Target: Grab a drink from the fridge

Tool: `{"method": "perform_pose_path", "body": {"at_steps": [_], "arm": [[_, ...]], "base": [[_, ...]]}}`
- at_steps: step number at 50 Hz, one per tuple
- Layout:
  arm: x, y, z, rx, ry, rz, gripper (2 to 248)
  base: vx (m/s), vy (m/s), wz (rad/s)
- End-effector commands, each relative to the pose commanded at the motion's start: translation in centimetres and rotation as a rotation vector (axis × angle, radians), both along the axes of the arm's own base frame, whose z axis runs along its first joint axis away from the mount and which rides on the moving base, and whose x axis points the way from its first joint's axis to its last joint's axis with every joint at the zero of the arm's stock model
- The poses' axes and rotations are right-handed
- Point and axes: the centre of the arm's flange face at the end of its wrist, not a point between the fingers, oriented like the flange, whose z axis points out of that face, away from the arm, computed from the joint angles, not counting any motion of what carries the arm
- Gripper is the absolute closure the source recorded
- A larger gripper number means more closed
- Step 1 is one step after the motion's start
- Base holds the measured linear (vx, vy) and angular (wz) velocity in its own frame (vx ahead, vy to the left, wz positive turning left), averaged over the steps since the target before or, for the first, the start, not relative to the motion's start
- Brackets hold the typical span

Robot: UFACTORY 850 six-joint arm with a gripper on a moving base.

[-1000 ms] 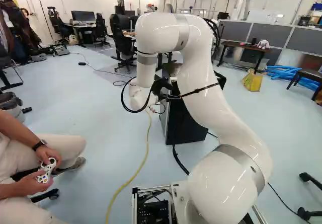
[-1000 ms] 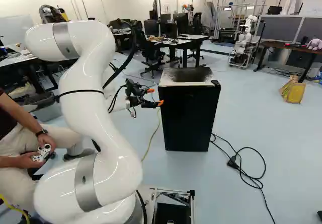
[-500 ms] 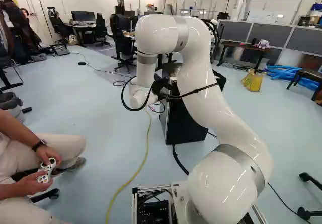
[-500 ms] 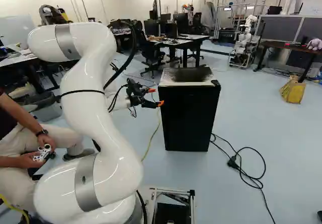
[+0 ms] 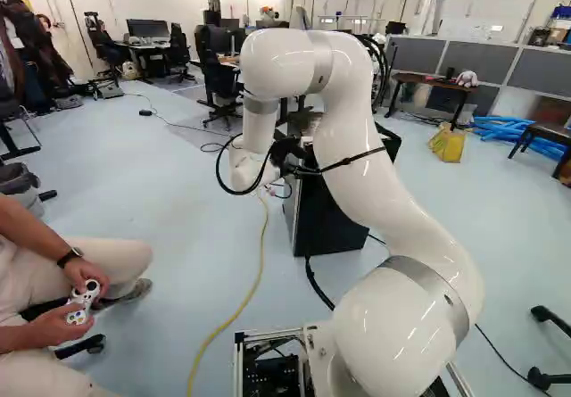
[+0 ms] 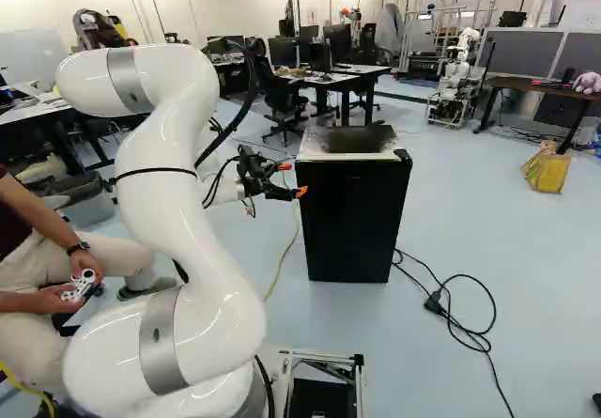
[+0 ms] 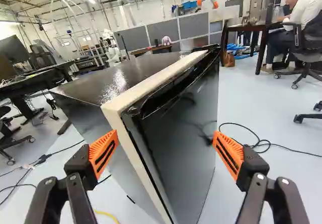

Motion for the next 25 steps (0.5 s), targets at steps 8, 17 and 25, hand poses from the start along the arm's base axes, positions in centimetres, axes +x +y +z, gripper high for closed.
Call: {"method": "perform_pose_path", "body": {"at_steps": [8, 17, 25], "arm": [[-0.03, -0.24, 0.09, -0.008, -0.007, -0.018, 3], [0.02, -0.32, 0.13, -0.012, -0.011, -0.029, 3], [0.39, -0.17, 0.12, -0.010, -0.017, -0.029, 3]], "base": [[0.000, 0.000, 0.000], [0.000, 0.000, 0.000], [0.000, 0.000, 0.000]]}}
